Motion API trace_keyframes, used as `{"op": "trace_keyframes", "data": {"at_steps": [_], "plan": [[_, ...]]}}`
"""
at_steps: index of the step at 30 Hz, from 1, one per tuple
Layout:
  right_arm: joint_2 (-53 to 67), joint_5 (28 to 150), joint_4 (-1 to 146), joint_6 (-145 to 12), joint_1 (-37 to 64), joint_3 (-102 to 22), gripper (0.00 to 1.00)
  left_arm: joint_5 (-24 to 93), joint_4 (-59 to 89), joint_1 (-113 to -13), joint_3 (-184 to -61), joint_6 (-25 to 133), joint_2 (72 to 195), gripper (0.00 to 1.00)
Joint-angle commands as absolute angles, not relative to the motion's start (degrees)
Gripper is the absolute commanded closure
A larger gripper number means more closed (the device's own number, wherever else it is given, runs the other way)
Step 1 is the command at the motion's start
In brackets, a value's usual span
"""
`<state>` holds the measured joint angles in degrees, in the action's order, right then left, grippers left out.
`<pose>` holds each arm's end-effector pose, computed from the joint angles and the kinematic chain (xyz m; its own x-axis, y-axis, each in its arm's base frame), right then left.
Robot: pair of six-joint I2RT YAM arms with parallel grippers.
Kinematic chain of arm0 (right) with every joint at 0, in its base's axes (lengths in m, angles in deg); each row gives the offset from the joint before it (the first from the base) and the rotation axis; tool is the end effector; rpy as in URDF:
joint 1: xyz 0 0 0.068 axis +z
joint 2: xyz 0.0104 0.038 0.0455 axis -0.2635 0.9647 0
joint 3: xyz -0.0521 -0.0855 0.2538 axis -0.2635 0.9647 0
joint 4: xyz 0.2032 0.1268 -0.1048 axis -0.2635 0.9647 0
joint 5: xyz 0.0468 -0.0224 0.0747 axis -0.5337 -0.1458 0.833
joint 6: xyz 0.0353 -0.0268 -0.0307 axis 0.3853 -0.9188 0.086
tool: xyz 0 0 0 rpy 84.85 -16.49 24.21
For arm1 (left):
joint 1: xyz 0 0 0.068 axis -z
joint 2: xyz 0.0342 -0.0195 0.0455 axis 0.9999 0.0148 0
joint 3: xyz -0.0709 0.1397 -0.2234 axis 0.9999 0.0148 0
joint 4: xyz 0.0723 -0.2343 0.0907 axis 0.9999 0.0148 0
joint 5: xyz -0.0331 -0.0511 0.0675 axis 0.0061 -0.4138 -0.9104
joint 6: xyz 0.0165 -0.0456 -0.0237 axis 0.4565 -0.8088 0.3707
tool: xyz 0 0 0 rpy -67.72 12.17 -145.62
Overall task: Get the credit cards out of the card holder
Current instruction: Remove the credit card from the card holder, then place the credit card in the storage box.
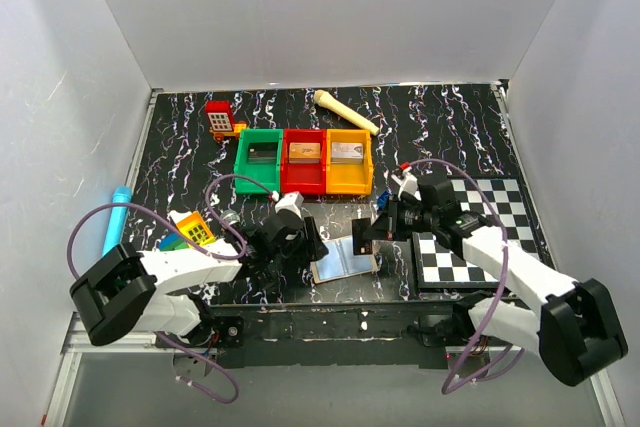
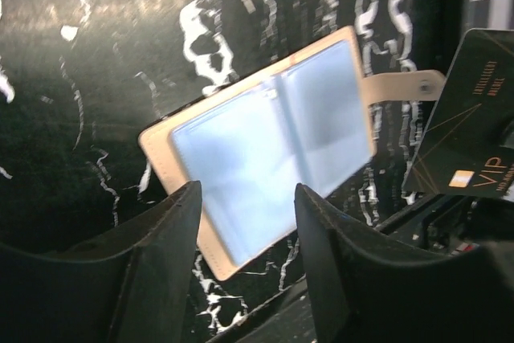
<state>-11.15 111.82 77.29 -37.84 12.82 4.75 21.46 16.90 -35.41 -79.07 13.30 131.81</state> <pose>0.1877 0.1208 0.2065 -0.8783 0.0960 -0.4683 -0.3122 0.6268 0.7139 0.1439 -0.1910 0.1572 -0.8636 -0.1529 -0.4805 0.1395 0.8433 -0.5190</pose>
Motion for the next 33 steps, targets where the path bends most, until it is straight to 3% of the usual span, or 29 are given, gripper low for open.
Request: {"op": "trace_keyframes", "data": {"at_steps": [1,6,12,15,21,33], "plan": [[-16.4,109.3,87.4,-43.0,12.6,-0.3,0.99,20.2,19.0,-35.7,-84.0,16.3,126.4,0.47],[-22.0,113.5,91.1,-46.6,12.7,-2.5,0.99,21.4,15.7,-36.1,-83.6,18.2,117.6,0.35],[-23.2,130.4,86.6,-43.6,13.5,-3.3,0.99,48.5,-11.4,-49.1,-69.2,11.2,106.2,0.34],[-22.8,133.7,84.6,-41.9,15.1,-4.4,0.99,57.0,-16.4,-50.8,-68.7,12.0,106.7,0.34],[-21.3,134.7,81.2,-39.2,17.2,-6.6,0.99,66.7,-26.0,-50.7,-69.0,9.5,110.9,0.43],[-17.0,133.3,77.1,-36.5,20.0,-8.6,0.99,66.1,-23.1,-45.8,-69.6,12.6,112.0,0.63]]}}
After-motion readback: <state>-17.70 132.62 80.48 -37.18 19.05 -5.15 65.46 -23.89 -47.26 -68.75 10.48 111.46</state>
